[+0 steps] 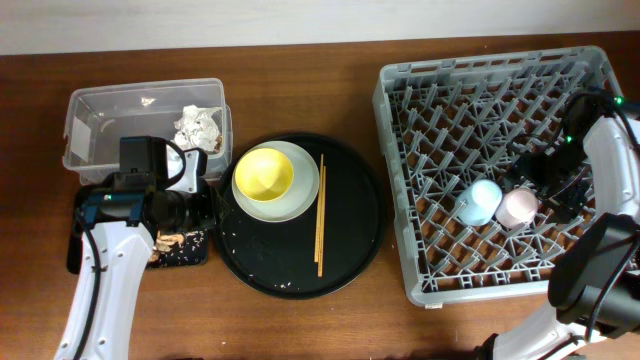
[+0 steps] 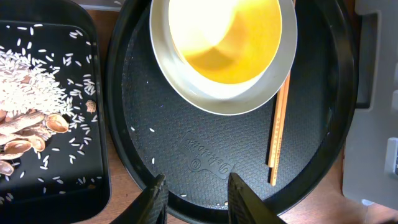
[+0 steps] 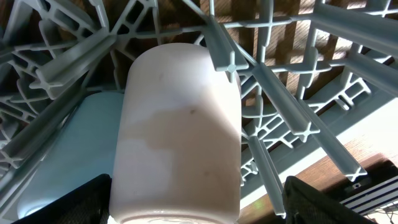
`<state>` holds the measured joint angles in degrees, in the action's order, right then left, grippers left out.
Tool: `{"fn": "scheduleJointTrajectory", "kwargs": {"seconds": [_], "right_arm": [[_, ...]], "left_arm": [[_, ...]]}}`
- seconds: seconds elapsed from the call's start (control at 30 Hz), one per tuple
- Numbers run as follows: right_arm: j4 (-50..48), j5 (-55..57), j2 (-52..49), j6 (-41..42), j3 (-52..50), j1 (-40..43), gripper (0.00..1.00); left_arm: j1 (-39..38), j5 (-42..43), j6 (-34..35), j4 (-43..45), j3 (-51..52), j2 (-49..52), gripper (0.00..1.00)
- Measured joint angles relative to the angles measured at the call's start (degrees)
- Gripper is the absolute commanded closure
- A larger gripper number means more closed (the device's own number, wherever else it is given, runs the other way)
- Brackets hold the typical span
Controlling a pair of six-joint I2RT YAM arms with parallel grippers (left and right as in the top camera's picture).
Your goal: Sort waste into correct bins and load items into the dishwasher rack
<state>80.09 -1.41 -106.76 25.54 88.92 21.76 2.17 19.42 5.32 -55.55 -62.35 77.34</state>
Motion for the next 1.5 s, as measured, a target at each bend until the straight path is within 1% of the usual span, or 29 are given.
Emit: {"fn": "scheduleJointTrajectory", "kwargs": {"seconds": [0.07,0.23,0.43,0.47,0.57,0.6,0.67,0.73,0.9,1.13,1.23,1.3,1.5], "right_arm": [[-0.1,-0.3,0.0,0.1,0.0,0.0,0.2],[-0.5,-0.2,0.0,0.0,0.0,-0.5,0.19],[-3.7,0.2,-0.2,0.0,-3.9,-1.6,0.19],[-3.7,0.2,-0.2,0.0,-3.9,-1.6,0.22],[-3.9,-0.4,-0.2,0.0,-3.9,-1.7,0.39],[-3.9,-0.6,-0.2,0.2,-3.9,-1.7,0.41],[-3.7,-0.6,-0.2,0.0,-3.8,-1.8,0.48],[-3.1,-0.6,-0.2,-0.1,-3.5,-1.8,0.48],[3.0,-0.1,-0.2,-1.7,0.6,-1.8,0.48],[14.3,0.2,-0.2,-8.3,14.2,-1.8,0.48],[15.0,-2.6,-0.2,-13.1,19.4,-1.8,0.48],[13.1,-4.3,-0.2,-15.5,20.0,-1.8,0.48],[8.5,-5.3,-0.3,-17.3,20.0,-3.5,0.5]], "left_arm": [[0.0,0.0,0.0,0.0,0.0,0.0,0.69],[0.0,0.0,0.0,0.0,0.0,0.0,0.69],[0.0,0.0,0.0,0.0,0.0,0.0,0.69],[0.0,0.0,0.0,0.0,0.0,0.0,0.69],[0.0,0.0,0.0,-0.2,0.0,0.0,0.69],[0.0,0.0,0.0,-0.2,0.0,0.0,0.69],[0.0,0.0,0.0,-0.2,0.0,0.0,0.69],[0.0,0.0,0.0,-0.2,0.0,0.0,0.69],[0.0,0.0,0.0,-0.3,0.0,0.0,0.69],[0.0,0.0,0.0,-0.4,0.0,0.0,0.69],[0.0,0.0,0.0,-0.4,0.0,0.0,0.69],[0.0,0.0,0.0,-0.4,0.0,0.0,0.69],[0.0,0.0,0.0,0.5,0.0,0.0,0.69]]}}
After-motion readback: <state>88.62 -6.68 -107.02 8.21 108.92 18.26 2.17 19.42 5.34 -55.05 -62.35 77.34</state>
